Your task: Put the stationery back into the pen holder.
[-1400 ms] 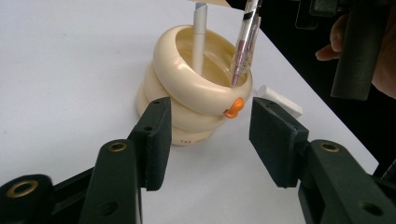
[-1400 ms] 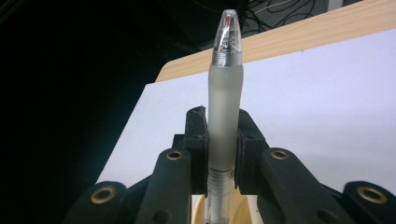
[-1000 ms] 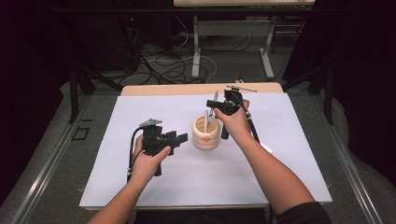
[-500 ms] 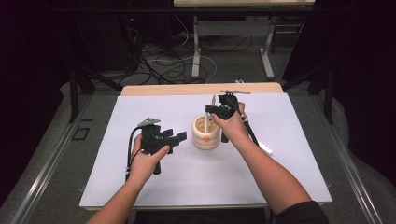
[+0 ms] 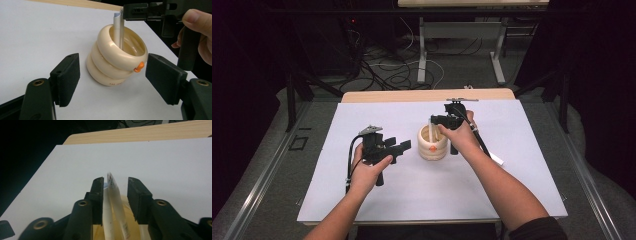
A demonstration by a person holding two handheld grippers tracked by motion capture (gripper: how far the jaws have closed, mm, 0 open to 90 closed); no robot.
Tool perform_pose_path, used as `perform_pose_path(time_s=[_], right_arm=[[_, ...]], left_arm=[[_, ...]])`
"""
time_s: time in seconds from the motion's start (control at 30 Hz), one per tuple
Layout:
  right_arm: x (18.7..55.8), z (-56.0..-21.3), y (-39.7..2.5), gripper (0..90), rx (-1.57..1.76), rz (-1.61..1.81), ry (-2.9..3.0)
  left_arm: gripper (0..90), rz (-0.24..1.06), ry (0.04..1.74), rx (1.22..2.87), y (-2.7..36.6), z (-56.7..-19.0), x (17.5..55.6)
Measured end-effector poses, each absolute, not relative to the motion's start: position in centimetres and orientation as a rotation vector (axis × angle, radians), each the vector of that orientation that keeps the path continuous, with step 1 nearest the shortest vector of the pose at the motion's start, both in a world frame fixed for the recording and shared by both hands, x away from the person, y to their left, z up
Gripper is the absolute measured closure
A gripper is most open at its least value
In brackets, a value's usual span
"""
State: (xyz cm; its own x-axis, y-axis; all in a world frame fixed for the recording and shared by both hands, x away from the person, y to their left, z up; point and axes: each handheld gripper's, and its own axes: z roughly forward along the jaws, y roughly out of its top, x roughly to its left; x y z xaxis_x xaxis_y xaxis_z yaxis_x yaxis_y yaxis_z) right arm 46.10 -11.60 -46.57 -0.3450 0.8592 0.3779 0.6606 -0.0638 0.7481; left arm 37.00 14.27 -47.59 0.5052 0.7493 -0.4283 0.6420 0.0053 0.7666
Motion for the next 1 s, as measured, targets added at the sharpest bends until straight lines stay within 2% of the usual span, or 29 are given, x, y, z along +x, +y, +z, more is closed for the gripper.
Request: perform_pose_path(time_s=[0.63,1.0], right_arm=[[44.8,-45.2,-14.3,45.9,1.517,1.375,2.026],[43.9,-44.7,-16.8,32.3,1.358,1.300,2.142]], left_arm=[[27.2,0.143,1.203,1.691,14.7,-47.6,37.1],[25.8,0.145,1.200,1.714,14.8,-47.6,37.2]])
